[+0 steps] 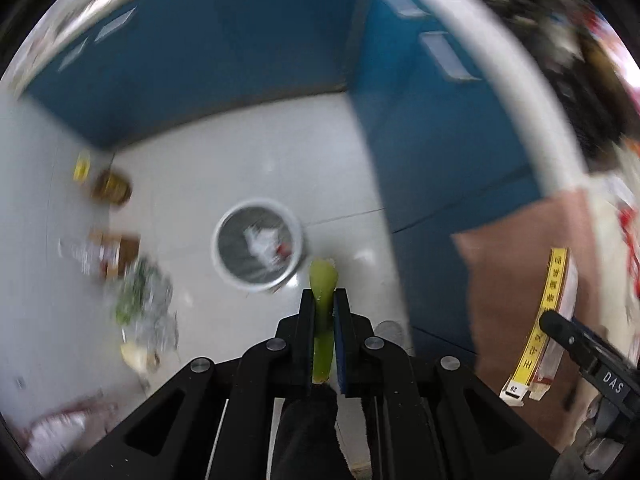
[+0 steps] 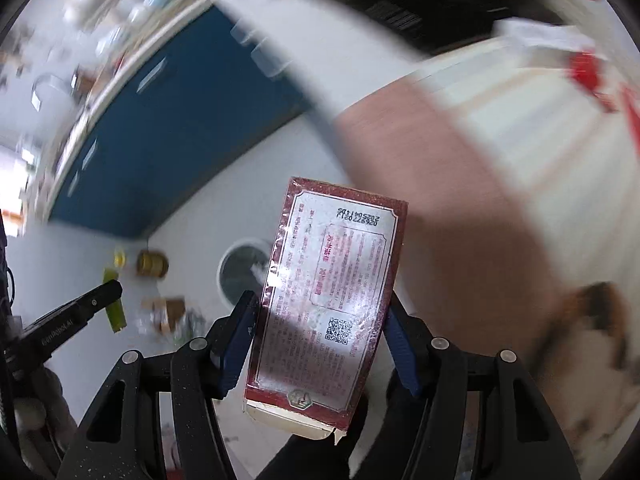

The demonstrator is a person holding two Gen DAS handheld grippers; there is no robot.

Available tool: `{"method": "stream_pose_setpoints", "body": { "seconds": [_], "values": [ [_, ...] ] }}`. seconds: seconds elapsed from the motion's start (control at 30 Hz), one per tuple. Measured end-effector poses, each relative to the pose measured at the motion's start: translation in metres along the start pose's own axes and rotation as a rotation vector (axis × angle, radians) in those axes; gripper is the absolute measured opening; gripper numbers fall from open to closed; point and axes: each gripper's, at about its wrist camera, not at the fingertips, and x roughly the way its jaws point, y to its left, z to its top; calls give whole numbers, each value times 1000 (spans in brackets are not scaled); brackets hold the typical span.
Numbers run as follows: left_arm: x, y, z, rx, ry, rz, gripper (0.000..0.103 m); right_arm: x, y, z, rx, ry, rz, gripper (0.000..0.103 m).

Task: Collect trash
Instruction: 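Carry the scrap and box over the bin and release both, then raise both tools away from the bin toward the counter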

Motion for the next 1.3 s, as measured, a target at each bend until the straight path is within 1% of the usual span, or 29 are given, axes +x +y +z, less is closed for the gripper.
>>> {"method": "stream_pose_setpoints", "body": {
  "seconds": [0.03,0.1,0.13,0.17,0.23,0.27,0.3,0.33,0.37,0.43,0.47,0.53,0.57,0.6,0.63,0.67,0.7,0.73,0.77,0.8,0.83,0.9,0.93,0.97,1.0,1.07,1.1,1.23,1.3],
  "values": [
    [15,21,-1,-36,17,4,6,15,11,-1,-12,20,7,63],
    [55,65,-3,-113,60,3,6,66,42,-1,-48,75,27,63],
    [70,79,-4,-138,74,1,6,94,58,-1,-71,103,35,63],
    [100,100,-3,-178,100,-7,6,118,69,1,-87,122,43,63],
    [139,125,-1,-224,132,-21,6,181,94,1,-112,176,63,63],
    [167,138,2,-247,150,-30,6,208,103,1,-119,197,69,63],
    [190,148,5,-263,166,-36,6,244,113,2,-130,222,78,63],
    [221,161,10,-285,188,-47,6,266,118,3,-138,235,84,63],
    [241,168,13,-300,205,-56,6,299,126,4,-152,250,85,63],
    [290,185,22,-332,239,-103,7,354,138,7,-180,270,87,63],
    [305,190,25,-342,253,-122,9,381,143,10,-191,283,91,63],
    [340,204,32,-366,268,-142,11,437,151,14,-210,316,105,63],
    [348,207,33,-370,270,-143,11,455,154,18,-213,321,103,64],
    [359,210,35,-374,279,-129,12,477,158,21,-225,334,100,65],
    [372,214,35,-373,294,-95,13,490,160,24,-232,342,97,66],
    [382,219,34,-363,300,-60,16,510,159,26,-245,359,91,67],
    [389,222,33,-356,304,-45,21,524,159,28,-255,376,75,77],
    [392,226,32,-359,307,-41,39,532,156,29,-259,382,59,91],
    [394,230,30,-371,298,-39,65,539,155,32,-263,384,49,94],
    [393,232,29,-379,287,-34,76,543,155,32,-268,385,42,95],
    [391,235,28,-385,273,-27,85,544,154,31,-274,384,29,95],
    [381,240,24,-406,245,-23,86,539,153,29,-286,369,9,95],
    [378,240,24,-412,244,-26,94,537,153,29,-292,364,1,96],
    [371,241,22,-417,233,-25,98,531,152,28,-302,355,-13,97],
    [367,241,20,-415,222,-17,98,526,150,27,-312,349,-27,103],
    [351,239,17,-395,181,32,98,507,152,21,-350,308,-70,103],
    [343,238,15,-383,159,59,98,496,153,17,-375,279,-105,103],
    [292,227,3,-347,59,181,98,452,160,7,-443,185,-177,103],
    [269,222,-4,-335,25,209,98,426,164,3,-464,143,-198,103]
  ]
}}
